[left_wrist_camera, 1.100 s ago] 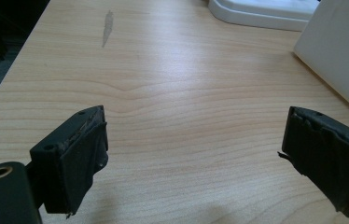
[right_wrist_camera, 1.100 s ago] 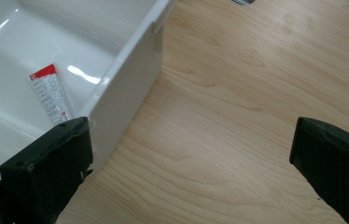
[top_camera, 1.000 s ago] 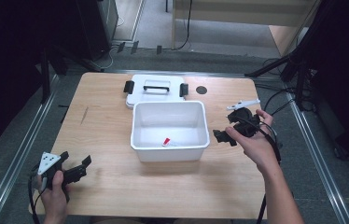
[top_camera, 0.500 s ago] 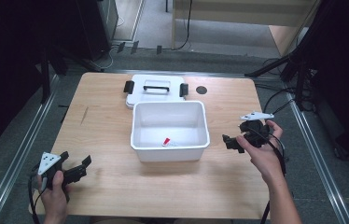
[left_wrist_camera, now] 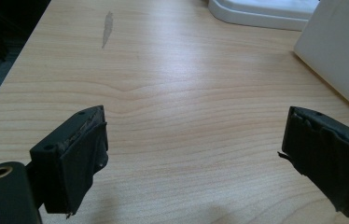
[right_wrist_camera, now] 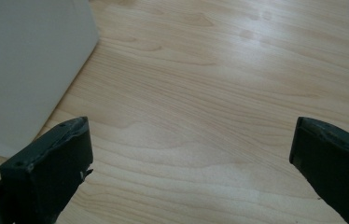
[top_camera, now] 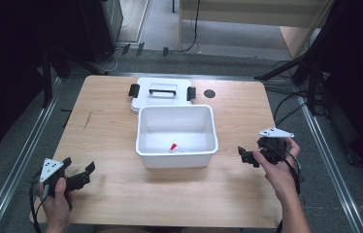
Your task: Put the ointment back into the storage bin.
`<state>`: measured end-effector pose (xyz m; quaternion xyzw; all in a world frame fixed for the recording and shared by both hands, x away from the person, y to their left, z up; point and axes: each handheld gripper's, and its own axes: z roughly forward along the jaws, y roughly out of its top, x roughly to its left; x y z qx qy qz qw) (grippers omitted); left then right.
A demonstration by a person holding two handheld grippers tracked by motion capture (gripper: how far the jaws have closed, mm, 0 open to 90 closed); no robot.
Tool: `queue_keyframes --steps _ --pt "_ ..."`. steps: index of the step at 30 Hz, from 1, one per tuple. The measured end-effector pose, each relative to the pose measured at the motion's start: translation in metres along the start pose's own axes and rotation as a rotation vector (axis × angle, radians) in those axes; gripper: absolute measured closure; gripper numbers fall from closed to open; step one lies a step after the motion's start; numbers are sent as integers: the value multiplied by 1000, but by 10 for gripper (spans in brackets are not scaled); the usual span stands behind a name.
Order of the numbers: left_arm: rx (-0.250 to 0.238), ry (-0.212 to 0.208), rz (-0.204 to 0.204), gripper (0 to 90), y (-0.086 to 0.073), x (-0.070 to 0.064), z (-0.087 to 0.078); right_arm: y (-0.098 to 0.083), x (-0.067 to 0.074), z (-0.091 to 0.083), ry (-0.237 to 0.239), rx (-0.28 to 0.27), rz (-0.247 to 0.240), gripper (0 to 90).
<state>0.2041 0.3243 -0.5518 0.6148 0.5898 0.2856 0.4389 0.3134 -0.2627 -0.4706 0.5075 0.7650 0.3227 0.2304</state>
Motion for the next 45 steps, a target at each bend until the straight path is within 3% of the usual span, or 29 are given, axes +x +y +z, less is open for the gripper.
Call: queue_keyframes --steps 23,39,45 --pt "-2 1 2 78 0 -1 0 -68 -27 -7 -41 -90 101 0" --pt "-4 2 1 79 0 -1 0 -97 -43 -23 -78 -117 137 0" --pt "-6 4 2 78 0 -1 0 -108 -49 -31 -83 -133 170 0"
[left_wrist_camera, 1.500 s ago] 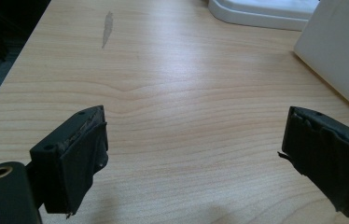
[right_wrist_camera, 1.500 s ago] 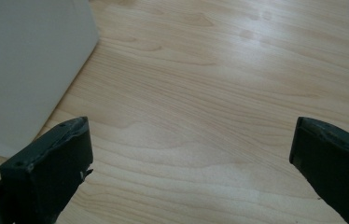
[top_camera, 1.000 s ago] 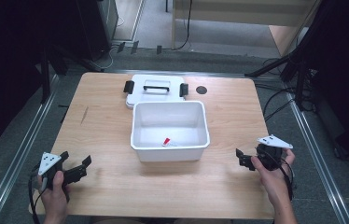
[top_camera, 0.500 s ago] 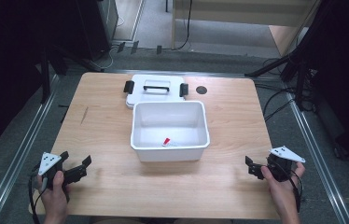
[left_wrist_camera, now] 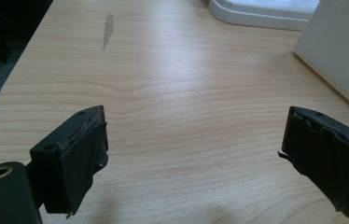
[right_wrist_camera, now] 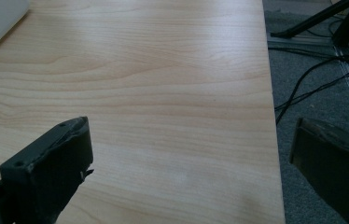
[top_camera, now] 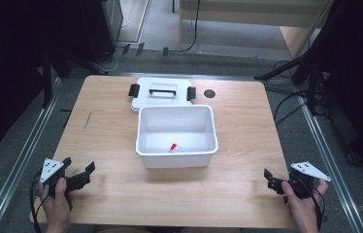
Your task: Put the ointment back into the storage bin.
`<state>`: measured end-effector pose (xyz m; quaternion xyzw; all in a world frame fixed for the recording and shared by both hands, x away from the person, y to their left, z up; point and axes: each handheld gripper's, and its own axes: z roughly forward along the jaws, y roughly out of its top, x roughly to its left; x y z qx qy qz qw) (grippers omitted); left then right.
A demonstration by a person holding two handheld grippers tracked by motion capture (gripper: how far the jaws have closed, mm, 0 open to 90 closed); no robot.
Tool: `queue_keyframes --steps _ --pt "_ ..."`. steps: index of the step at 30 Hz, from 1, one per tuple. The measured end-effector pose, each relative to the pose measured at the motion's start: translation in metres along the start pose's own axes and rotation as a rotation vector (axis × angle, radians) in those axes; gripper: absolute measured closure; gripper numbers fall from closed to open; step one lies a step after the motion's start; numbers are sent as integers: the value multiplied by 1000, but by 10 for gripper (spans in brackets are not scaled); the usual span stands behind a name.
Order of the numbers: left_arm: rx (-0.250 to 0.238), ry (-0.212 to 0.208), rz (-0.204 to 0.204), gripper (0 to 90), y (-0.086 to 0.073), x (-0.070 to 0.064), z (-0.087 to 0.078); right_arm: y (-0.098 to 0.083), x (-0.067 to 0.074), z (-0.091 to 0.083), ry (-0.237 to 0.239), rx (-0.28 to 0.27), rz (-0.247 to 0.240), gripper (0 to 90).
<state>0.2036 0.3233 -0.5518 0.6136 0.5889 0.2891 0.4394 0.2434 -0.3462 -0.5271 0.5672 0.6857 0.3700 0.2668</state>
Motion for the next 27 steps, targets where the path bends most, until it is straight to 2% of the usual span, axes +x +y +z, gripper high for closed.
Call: queue_keyframes --steps 7,15,21,27 --pt "0 2 3 78 0 0 0 -13 -9 -7 -8 -15 28 0" --pt "-1 2 3 78 0 0 0 -29 -14 -8 -8 -29 62 0" --pt "1 2 5 78 0 0 0 -31 -14 -10 -16 -63 86 0" --pt "2 1 4 78 0 0 0 -30 -15 -9 -13 -52 92 0"
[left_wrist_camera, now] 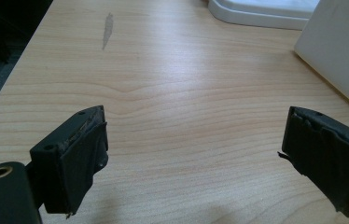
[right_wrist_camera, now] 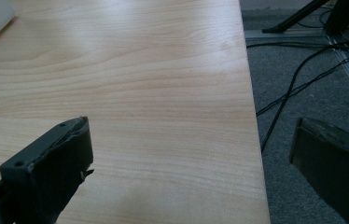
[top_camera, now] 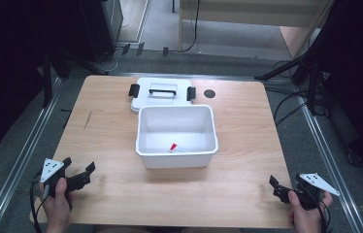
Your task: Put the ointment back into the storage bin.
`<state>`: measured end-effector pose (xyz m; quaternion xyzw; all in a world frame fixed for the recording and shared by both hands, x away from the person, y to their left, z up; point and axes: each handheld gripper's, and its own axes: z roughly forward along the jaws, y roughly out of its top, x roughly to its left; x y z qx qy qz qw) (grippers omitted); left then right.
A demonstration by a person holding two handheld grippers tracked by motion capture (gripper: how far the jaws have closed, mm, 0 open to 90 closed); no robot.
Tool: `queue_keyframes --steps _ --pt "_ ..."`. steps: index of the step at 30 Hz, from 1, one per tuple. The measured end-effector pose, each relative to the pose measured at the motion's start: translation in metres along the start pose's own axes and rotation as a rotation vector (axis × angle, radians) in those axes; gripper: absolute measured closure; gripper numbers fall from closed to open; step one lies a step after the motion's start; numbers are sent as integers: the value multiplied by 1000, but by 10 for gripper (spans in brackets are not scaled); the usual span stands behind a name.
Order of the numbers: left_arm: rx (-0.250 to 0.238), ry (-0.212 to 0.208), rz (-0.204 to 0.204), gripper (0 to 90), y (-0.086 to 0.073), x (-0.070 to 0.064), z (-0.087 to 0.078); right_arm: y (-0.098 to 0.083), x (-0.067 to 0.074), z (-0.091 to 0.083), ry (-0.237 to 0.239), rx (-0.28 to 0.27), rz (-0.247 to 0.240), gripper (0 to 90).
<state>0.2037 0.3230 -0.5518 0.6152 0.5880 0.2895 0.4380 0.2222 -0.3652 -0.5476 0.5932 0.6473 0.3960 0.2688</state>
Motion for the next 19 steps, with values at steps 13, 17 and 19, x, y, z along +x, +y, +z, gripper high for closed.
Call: queue_keyframes --steps 13,17,19 --pt "2 -2 -6 79 0 1 0 2 3 4 11 29 -37 50" --pt "4 -2 -5 78 0 1 0 2 4 4 13 33 -40 56" --pt "4 -2 -5 79 0 1 0 2 3 4 15 36 -39 57"
